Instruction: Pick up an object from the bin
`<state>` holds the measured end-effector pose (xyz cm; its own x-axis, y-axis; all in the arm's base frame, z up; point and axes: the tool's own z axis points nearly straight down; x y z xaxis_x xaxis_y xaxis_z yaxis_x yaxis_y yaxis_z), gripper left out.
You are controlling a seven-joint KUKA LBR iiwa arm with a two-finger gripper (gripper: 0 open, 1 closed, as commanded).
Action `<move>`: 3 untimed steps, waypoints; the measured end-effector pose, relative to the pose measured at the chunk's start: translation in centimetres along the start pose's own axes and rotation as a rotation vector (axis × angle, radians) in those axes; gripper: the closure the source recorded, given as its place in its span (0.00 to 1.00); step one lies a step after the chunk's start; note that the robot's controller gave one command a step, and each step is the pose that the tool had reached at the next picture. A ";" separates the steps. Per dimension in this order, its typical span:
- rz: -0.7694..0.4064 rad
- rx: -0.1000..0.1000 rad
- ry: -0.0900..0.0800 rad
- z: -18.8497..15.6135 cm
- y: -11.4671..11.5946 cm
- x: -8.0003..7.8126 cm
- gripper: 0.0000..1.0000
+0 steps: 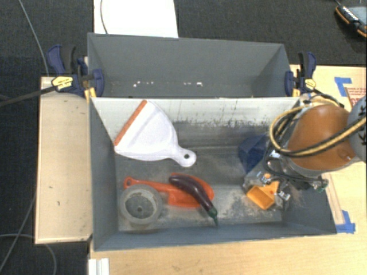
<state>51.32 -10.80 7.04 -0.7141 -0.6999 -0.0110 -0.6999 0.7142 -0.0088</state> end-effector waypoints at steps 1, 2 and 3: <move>0.000 0.000 0.000 0.0 0.0 0.0 1.00; -0.001 0.001 -0.002 -0.2 0.0 0.0 1.00; 0.002 -0.009 0.005 -3.0 0.3 0.1 1.00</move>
Offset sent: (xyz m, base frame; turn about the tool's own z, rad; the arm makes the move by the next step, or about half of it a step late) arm 0.0001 0.0000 0.0038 -0.0002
